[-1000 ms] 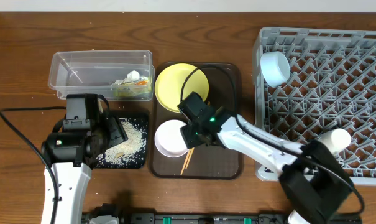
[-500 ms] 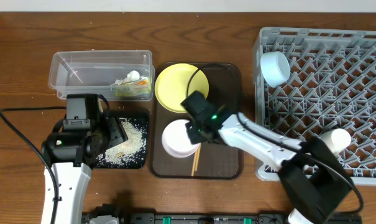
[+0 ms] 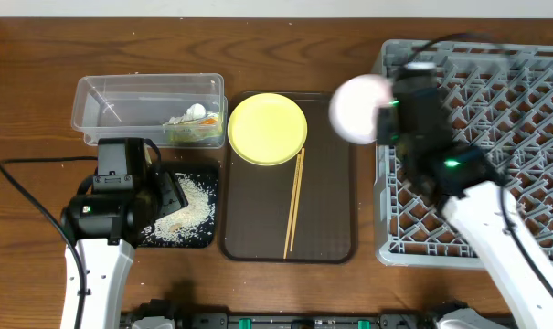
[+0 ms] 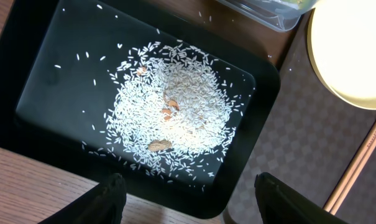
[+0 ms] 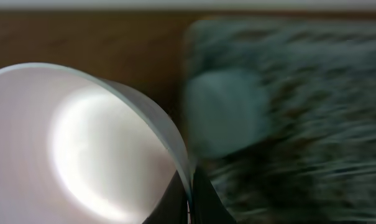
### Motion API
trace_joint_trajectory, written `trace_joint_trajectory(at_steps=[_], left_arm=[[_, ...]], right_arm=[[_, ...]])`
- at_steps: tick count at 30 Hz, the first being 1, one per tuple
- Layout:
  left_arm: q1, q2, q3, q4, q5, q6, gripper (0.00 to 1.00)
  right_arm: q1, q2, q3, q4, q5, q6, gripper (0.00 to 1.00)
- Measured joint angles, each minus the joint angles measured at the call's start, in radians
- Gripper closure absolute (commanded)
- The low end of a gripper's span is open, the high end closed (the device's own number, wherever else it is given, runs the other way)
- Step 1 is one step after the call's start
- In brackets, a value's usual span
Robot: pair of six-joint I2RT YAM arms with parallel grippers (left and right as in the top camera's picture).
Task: Sort waste into correct bins and load items into the dishwasher rack
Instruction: 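Carry the pink bowl with the right gripper and place it in the rack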
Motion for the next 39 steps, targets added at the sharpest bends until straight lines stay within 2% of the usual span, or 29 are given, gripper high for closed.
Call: trace_joint_trajectory(at_steps=[5, 9, 14, 22, 31, 39], left_arm=[[0.000, 0.000, 0.000, 0.000, 0.000, 0.000, 0.30], [0.000, 0.000, 0.000, 0.000, 0.000, 0.000, 0.30], [0.000, 0.000, 0.000, 0.001, 0.000, 0.000, 0.30], [0.000, 0.000, 0.000, 0.001, 0.000, 0.000, 0.31], [0.000, 0.000, 0.000, 0.000, 0.000, 0.000, 0.30], [0.000, 0.000, 0.000, 0.000, 0.000, 0.000, 0.30]], right_arm=[[-0.124, -0.013, 0.000, 0.097, 0.226, -0.150, 0.99], [-0.216, -0.001, 0.001, 0.237, 0.394, -0.285, 0.99], [-0.310, 0.065, 0.002, 0.401, 0.498, -0.475, 0.99], [-0.375, 0.271, 0.002, 0.608, 0.623, -0.666, 0.99], [-0.382, 0.462, 0.002, 0.663, 0.722, -0.727, 0.99], [-0.335, 0.501, 0.006, 0.644, 0.756, -0.718, 0.99]])
